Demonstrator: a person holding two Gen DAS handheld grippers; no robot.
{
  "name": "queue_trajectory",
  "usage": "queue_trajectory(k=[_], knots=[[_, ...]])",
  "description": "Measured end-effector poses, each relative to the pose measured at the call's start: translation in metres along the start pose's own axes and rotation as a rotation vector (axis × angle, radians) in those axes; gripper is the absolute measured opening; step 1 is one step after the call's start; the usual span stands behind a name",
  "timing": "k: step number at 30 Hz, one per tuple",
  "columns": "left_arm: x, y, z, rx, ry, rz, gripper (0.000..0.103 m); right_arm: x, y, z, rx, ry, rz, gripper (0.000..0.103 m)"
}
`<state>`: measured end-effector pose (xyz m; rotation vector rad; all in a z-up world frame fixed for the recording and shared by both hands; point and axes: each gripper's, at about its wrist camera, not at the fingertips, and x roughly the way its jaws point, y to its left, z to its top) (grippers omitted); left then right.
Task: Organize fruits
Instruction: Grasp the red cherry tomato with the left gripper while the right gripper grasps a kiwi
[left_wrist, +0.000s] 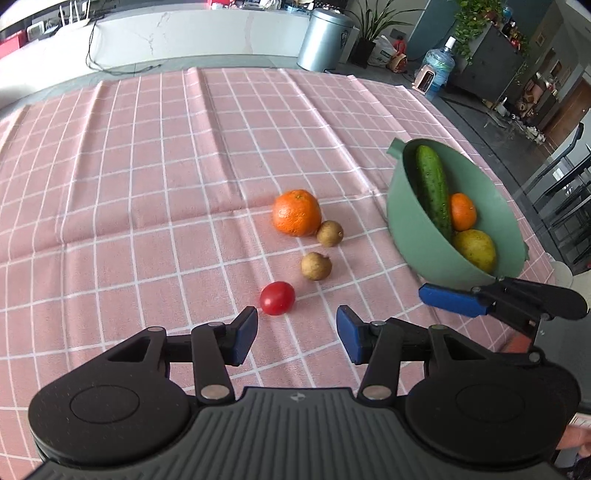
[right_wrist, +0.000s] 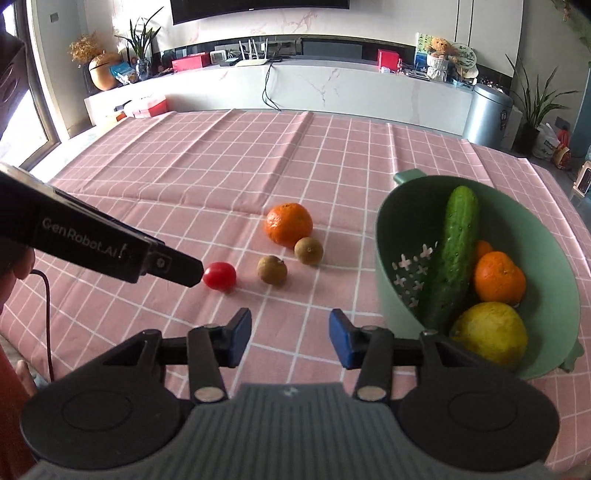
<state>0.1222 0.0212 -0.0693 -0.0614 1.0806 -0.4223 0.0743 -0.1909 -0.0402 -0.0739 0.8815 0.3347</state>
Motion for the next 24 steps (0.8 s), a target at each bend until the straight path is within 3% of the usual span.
queue_trajectory(k=[2, 10, 17, 24], knots=[[0.005, 0.003, -0.001, -0.009, 0.001, 0.001, 0.058, 0.007, 0.005, -0.002, -0.018, 0.004, -0.012, 0.033], [0.027, 0.015, 0.004, -0.036, 0.021, -0.017, 0.057, 0.027, 0.009, 0.008, -0.022, 0.020, 0.004, 0.033], [0.043, 0.018, 0.007, -0.045, 0.052, 0.011, 0.054, 0.043, 0.007, 0.012, -0.014, 0.066, 0.014, 0.033], [0.050, 0.020, 0.009, -0.051, 0.033, 0.011, 0.047, 0.054, 0.006, 0.015, -0.018, 0.059, 0.010, 0.033]])
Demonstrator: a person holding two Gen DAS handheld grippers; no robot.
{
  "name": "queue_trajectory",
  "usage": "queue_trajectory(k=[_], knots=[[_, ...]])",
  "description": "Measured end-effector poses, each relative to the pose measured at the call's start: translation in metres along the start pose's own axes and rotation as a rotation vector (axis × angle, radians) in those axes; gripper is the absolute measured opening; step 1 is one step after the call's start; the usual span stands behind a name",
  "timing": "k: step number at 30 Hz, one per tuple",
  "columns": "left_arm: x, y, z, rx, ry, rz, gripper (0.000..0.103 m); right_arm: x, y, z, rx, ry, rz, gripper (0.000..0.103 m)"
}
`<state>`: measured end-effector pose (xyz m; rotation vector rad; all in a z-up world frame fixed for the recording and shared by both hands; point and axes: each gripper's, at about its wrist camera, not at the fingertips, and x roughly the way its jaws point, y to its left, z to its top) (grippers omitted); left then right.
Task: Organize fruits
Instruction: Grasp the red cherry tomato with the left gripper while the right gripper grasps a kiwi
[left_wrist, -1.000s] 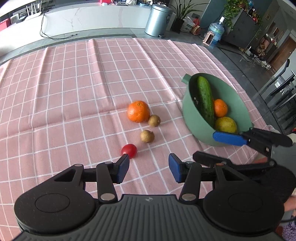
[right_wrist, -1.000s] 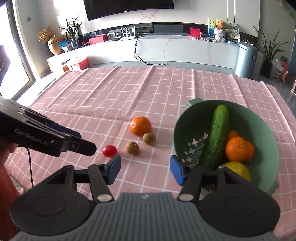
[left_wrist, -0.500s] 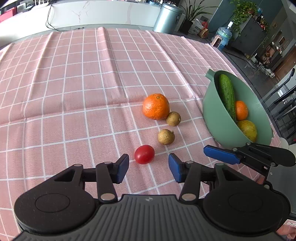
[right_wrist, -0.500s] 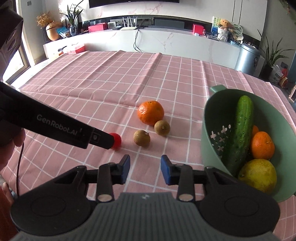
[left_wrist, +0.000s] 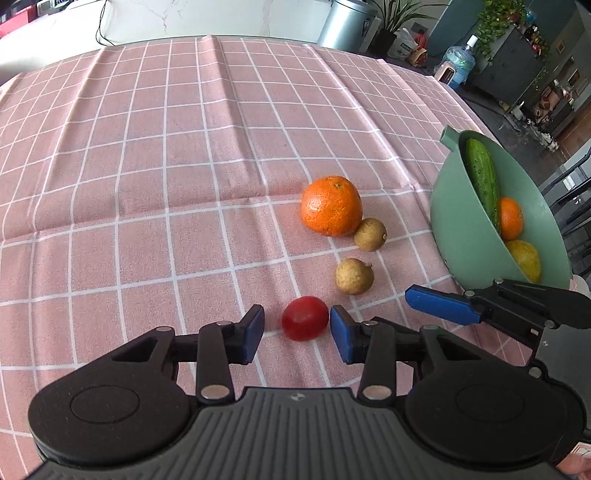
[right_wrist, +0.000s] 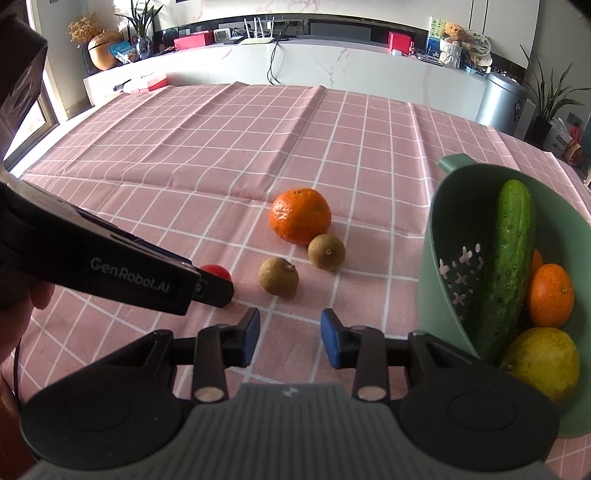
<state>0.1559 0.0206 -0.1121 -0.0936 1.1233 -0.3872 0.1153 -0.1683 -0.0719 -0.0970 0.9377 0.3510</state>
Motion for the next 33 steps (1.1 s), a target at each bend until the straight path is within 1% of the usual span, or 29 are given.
queue_trajectory(k=[2, 4, 6, 8, 11, 14, 17, 19, 22, 26, 29, 33], knots=[[0.001, -0.002, 0.001, 0.016, 0.000, -0.003, 0.045, 0.000, -0.001, 0.000, 0.000, -0.004, 0.000, 0.033], [0.002, -0.007, 0.001, 0.048, 0.005, -0.002, 0.040, 0.002, -0.002, 0.001, 0.005, -0.005, 0.003, 0.033], [0.002, -0.013, 0.000, 0.089, 0.009, 0.013, 0.032, 0.004, -0.002, 0.001, 0.007, 0.000, 0.002, 0.033], [0.002, -0.015, -0.001, 0.116, 0.009, 0.027, 0.031, 0.006, -0.003, 0.001, 0.008, 0.005, 0.005, 0.033], [0.000, -0.015, -0.001, 0.113, 0.023, 0.035, 0.030, 0.007, -0.002, 0.001, -0.002, 0.011, 0.007, 0.033], [-0.004, -0.011, 0.003, 0.096, 0.073, 0.055, 0.030, 0.008, 0.002, 0.003, -0.032, 0.018, 0.016, 0.033], [-0.011, -0.006, 0.006, 0.106, 0.110, 0.047, 0.030, 0.011, 0.008, 0.010, -0.097, 0.047, 0.011, 0.033], [-0.012, -0.004, 0.010, 0.128, 0.137, 0.061, 0.030, 0.014, 0.009, 0.017, -0.137, 0.072, -0.002, 0.033], [-0.011, -0.003, 0.013, 0.175, 0.196, 0.088, 0.030, 0.018, 0.009, 0.028, -0.172, 0.098, 0.026, 0.033], [-0.005, -0.002, 0.016, 0.225, 0.280, 0.091, 0.030, 0.023, 0.012, 0.041, -0.222, 0.135, 0.042, 0.033], [-0.002, -0.002, 0.017, 0.259, 0.335, 0.101, 0.030, 0.029, 0.014, 0.049, -0.239, 0.176, 0.048, 0.033], [0.002, -0.005, 0.016, 0.297, 0.382, 0.103, 0.031, 0.037, 0.018, 0.056, -0.240, 0.223, 0.046, 0.033]])
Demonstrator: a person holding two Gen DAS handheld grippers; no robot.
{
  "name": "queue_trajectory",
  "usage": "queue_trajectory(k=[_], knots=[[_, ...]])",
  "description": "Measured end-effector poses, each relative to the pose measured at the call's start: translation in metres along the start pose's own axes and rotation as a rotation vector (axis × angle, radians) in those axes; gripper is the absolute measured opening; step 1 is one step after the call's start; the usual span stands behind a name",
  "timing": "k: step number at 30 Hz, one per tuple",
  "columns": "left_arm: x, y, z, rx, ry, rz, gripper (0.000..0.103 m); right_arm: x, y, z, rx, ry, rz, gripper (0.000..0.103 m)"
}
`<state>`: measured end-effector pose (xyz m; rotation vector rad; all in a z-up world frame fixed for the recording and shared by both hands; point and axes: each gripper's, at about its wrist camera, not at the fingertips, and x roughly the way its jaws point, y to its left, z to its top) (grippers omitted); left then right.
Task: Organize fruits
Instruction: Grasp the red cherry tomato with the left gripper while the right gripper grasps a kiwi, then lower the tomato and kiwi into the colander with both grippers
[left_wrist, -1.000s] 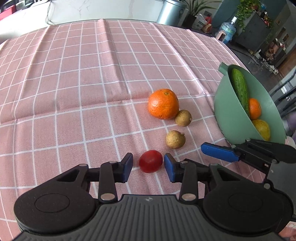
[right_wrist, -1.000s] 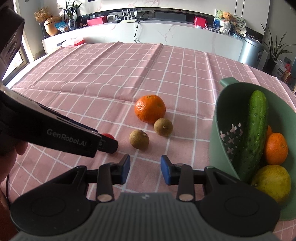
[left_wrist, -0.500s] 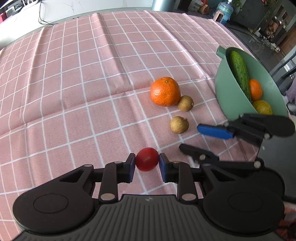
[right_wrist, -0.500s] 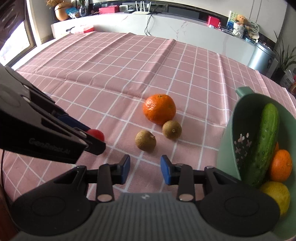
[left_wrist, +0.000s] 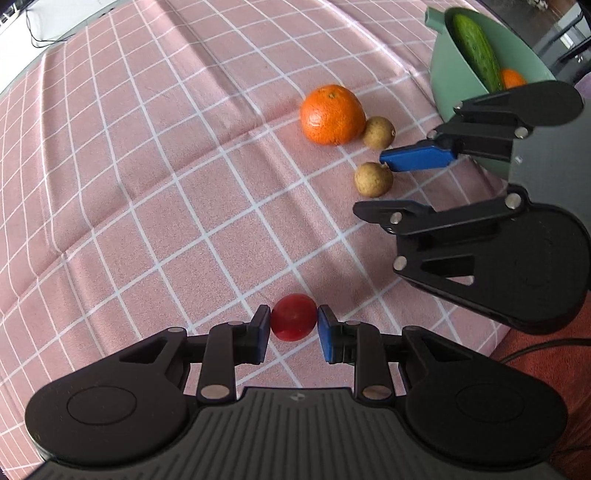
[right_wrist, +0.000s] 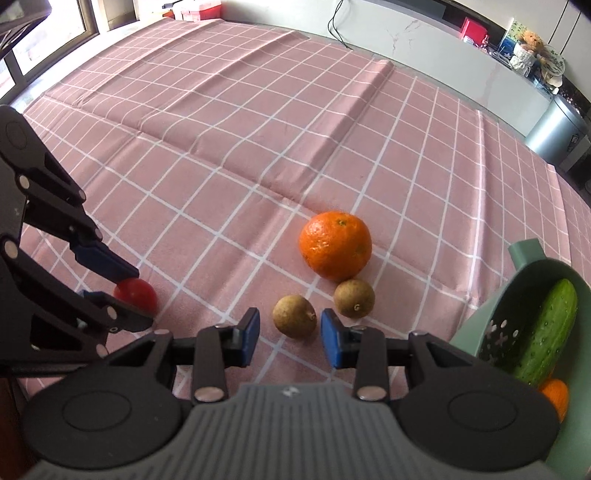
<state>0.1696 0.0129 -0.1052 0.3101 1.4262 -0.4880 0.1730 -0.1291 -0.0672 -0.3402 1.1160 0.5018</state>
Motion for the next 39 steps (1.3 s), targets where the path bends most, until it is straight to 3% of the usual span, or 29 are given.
queue_trajectory(k=[5, 9, 16, 24, 32, 39], knots=[[0.003, 0.002, -0.001, 0.009, 0.025, -0.014, 0.031, 0.006, -0.001, 0.006, 0.010, 0.038, 0.009, 0.032], [0.006, 0.002, 0.005, 0.018, 0.045, -0.022, 0.031, 0.008, -0.002, 0.009, 0.005, 0.062, 0.014, 0.023], [0.011, 0.001, 0.007, 0.025, 0.074, -0.029, 0.031, 0.010, -0.005, 0.014, -0.011, 0.088, 0.035, 0.022], [0.003, -0.007, 0.017, 0.053, 0.109, 0.005, 0.031, -0.010, -0.013, 0.009, -0.083, 0.179, 0.157, 0.022], [-0.035, -0.050, 0.035, 0.116, 0.032, 0.003, 0.030, -0.062, -0.039, -0.014, -0.148, 0.219, 0.220, 0.022], [-0.067, -0.099, 0.064, 0.194, -0.075, -0.051, 0.030, -0.115, -0.075, -0.032, -0.146, 0.200, 0.186, 0.022]])
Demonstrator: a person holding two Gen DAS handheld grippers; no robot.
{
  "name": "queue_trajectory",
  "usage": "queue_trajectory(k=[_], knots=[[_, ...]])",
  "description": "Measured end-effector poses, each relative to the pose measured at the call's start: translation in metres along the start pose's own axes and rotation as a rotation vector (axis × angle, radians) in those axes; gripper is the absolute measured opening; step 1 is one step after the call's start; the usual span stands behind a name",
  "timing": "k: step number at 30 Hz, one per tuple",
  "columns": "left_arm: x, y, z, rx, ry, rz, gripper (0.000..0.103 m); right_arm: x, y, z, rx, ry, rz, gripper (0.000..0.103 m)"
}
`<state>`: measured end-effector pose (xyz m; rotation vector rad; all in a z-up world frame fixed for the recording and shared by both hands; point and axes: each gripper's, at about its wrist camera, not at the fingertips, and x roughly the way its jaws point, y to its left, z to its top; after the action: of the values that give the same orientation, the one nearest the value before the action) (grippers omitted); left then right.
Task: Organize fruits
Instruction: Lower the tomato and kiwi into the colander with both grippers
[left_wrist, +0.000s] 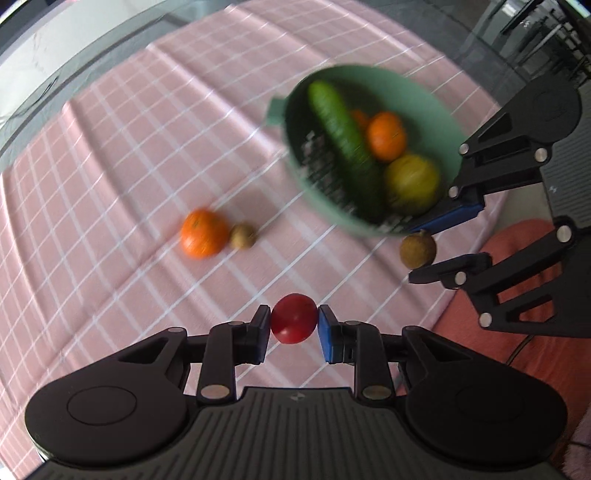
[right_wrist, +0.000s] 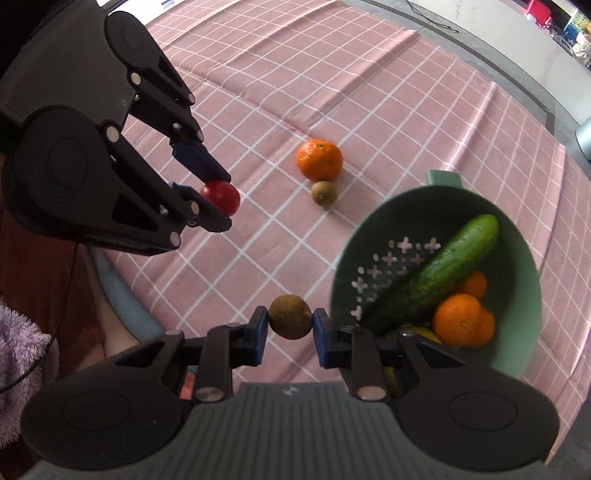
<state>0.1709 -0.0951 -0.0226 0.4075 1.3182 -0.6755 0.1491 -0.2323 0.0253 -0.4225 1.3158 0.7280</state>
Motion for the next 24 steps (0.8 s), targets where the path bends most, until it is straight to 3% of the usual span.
queue_trajectory(k=[10, 15, 24], knots=[[0.010, -0.047, 0.055, 0.077, -0.046, -0.043, 0.030, -0.015, -0.065, -0.043, 0.129, 0.024, -0.093, 0.022], [0.032, -0.049, 0.075, 0.069, -0.009, -0.040, 0.030, -0.003, -0.089, -0.051, 0.154, 0.046, -0.106, 0.022], [0.074, -0.044, 0.087, 0.076, 0.088, 0.008, 0.031, 0.021, -0.112, -0.044, 0.084, 0.092, -0.131, 0.022]])
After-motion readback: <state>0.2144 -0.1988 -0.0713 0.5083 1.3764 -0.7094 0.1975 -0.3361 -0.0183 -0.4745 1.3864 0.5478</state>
